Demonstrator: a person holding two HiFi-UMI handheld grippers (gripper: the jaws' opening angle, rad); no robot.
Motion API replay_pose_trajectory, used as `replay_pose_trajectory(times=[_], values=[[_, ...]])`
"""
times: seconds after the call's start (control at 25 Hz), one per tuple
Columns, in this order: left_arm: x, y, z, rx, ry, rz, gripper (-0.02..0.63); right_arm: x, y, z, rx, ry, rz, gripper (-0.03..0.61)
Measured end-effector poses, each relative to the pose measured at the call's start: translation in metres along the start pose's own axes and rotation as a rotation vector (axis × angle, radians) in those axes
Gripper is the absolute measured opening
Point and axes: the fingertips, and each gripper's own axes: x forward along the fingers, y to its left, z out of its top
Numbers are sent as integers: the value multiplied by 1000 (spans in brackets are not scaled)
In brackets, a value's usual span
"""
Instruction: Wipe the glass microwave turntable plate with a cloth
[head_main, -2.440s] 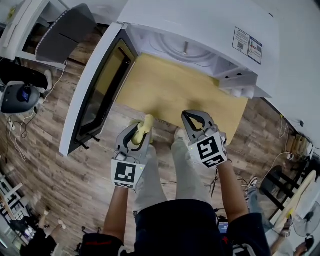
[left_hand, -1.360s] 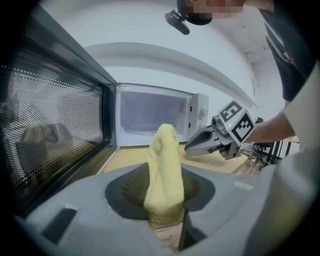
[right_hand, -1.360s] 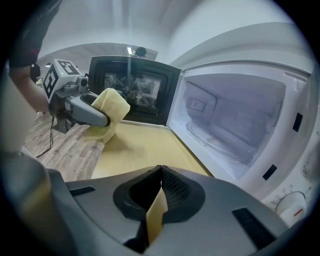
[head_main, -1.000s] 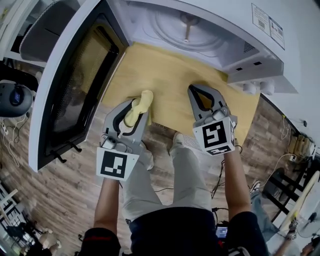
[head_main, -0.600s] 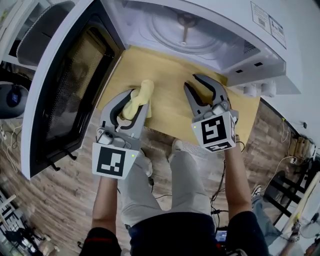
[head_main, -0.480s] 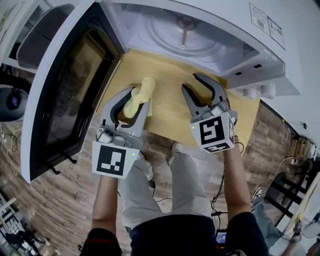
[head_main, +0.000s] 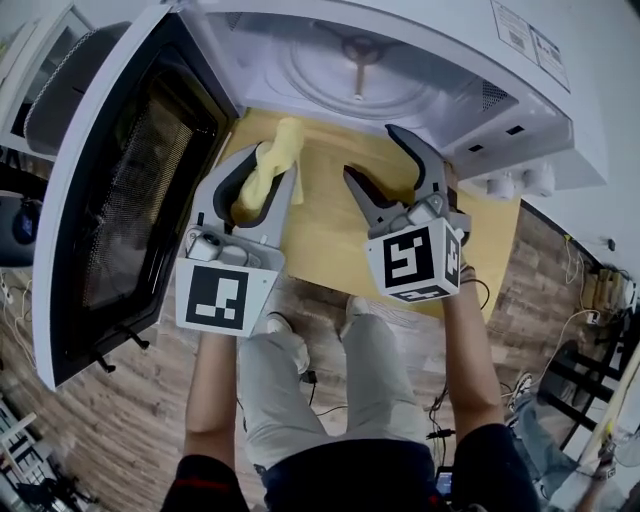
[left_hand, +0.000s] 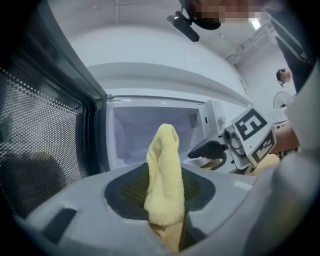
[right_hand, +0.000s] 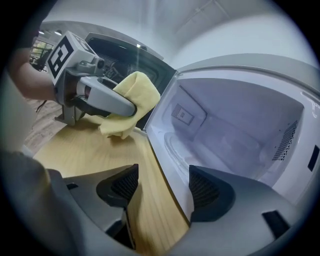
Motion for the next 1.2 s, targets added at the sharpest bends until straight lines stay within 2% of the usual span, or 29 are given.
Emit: replay_pose_trajectory(times=[0.68, 0.88, 1.2], values=[[38, 7, 6, 103, -43, -55, 127, 22, -12, -3, -79, 40, -53, 278], [44, 6, 5, 61, -52, -71, 127, 27, -14, -5, -94, 54, -65, 279], [62, 8, 6, 118, -18, -70, 127, 28, -12, -7, -132, 70, -73, 279]])
